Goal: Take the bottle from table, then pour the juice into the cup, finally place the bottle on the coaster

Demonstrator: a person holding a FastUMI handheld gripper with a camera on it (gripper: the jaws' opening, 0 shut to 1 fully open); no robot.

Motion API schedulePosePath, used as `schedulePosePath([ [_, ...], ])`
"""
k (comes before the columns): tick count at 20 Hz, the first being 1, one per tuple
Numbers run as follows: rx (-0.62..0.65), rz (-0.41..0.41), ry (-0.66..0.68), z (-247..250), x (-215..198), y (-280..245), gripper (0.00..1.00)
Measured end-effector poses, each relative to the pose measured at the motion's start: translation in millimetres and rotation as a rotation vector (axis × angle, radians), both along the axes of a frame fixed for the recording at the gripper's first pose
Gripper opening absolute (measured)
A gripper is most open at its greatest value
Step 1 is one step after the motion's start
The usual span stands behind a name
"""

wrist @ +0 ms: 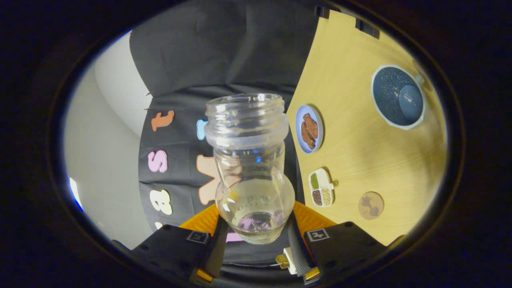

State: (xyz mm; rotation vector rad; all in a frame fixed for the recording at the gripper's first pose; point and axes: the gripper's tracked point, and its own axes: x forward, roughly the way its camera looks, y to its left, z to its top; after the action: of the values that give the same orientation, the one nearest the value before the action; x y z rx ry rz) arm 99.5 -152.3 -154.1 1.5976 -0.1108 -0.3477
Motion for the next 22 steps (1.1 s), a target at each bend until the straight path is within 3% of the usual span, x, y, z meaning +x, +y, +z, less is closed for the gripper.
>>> schedulePosePath([
  [22, 0.083, -0.054, -0.035, 1.9, -3.9, -0.5, 0.73],
])
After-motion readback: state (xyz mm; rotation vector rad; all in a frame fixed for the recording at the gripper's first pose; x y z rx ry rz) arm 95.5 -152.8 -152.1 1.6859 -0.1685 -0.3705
